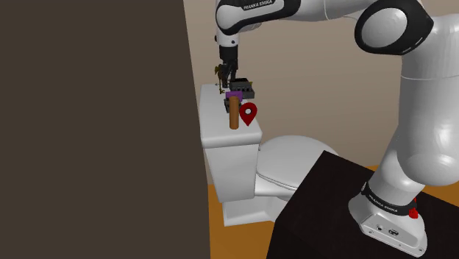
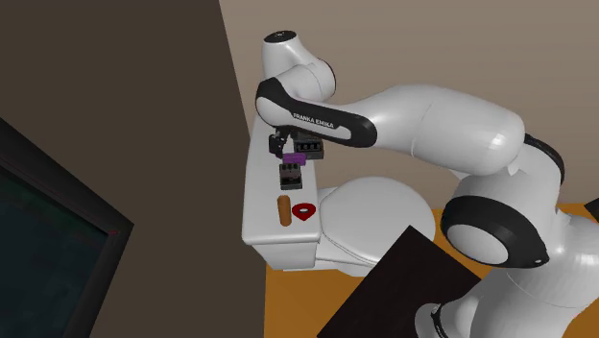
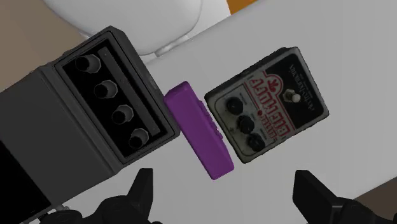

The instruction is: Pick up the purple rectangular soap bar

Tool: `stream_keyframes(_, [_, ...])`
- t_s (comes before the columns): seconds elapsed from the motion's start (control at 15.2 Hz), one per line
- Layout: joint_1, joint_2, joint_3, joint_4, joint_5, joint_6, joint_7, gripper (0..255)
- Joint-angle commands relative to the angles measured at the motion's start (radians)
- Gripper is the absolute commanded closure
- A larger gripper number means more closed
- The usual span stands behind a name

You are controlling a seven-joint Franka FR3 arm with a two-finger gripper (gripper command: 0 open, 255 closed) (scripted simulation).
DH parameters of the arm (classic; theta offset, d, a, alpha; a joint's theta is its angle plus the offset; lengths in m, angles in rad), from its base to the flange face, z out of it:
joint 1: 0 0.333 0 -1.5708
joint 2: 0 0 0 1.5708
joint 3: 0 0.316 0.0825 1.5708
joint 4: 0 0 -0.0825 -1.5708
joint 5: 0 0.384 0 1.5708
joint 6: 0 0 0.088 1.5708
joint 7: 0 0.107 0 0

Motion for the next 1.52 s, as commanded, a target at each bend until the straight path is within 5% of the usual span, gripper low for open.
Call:
stream_keyframes(0.0, [0.000,0.073,0.008,0.098,0.007,-0.028,-0.018,0])
stream_keyframes(0.59, [0.002,0.074,0.009,-0.003,0.007,0.074,-0.019,0])
stream_keyframes(0.66, [0.002,0.072,0.009,-0.004,0.007,0.073,-0.020,255])
stream_keyframes(1.45, [0.001,0.071,0.009,0.034,0.007,0.035,-0.019,255])
